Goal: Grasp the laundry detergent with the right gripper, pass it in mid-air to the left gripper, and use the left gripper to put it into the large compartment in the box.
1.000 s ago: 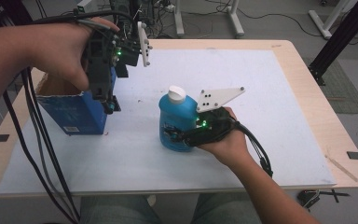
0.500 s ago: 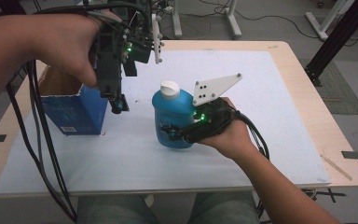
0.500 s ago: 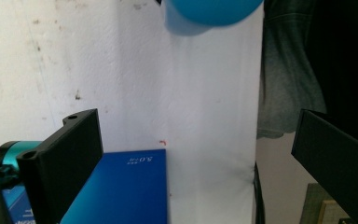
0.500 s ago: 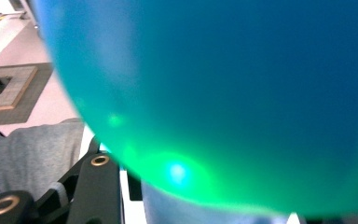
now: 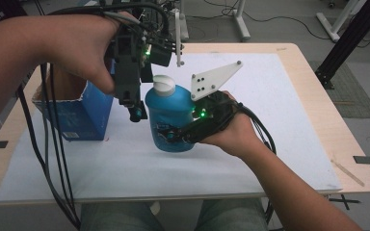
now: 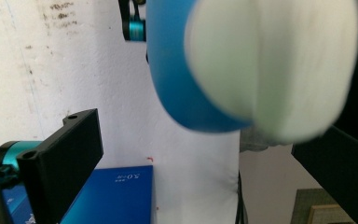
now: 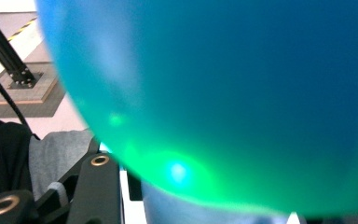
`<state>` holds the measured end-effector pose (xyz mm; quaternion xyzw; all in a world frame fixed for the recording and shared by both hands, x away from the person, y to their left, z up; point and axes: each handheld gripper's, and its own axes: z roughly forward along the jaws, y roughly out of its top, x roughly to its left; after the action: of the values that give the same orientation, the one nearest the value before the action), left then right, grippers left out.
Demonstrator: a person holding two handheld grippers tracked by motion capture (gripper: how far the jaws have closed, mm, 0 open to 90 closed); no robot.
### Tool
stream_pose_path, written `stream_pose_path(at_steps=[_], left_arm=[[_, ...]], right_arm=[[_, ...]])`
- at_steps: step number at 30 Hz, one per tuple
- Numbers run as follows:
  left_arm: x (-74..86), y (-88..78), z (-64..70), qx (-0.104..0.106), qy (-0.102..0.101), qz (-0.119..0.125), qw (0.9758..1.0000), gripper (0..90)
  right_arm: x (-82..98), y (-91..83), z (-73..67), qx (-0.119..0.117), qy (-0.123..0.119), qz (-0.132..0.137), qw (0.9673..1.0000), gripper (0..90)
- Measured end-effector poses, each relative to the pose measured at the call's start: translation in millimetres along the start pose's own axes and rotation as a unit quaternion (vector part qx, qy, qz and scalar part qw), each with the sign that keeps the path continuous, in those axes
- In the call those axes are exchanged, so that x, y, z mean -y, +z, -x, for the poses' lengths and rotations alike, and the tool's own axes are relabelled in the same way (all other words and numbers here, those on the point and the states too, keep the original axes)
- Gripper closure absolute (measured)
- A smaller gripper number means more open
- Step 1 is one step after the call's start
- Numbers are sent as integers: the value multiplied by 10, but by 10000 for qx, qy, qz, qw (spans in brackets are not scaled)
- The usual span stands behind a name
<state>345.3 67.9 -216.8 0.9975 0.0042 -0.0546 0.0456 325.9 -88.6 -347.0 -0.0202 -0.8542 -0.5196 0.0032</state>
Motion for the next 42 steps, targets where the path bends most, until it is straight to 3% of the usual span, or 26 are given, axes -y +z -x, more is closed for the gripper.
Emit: stream_pose_path(at_steps=[11, 24, 27, 42], left_arm=[[-159, -6, 83, -9, -13, -83, 10000, 18], [-217, 29, 106, -249, -116, -199, 9994, 29], [-230, 21, 112, -250, -61, -173, 9995, 119], [-258, 58, 116, -423, -15, -335, 9985, 171]], right_arm=[[-129, 91, 13, -231, -54, 35, 9997, 463], [-154, 122, 40, -359, 21, 130, 9993, 464], [-153, 122, 45, -343, 11, 142, 9993, 464], [-152, 125, 39, -421, 66, 166, 9990, 465]])
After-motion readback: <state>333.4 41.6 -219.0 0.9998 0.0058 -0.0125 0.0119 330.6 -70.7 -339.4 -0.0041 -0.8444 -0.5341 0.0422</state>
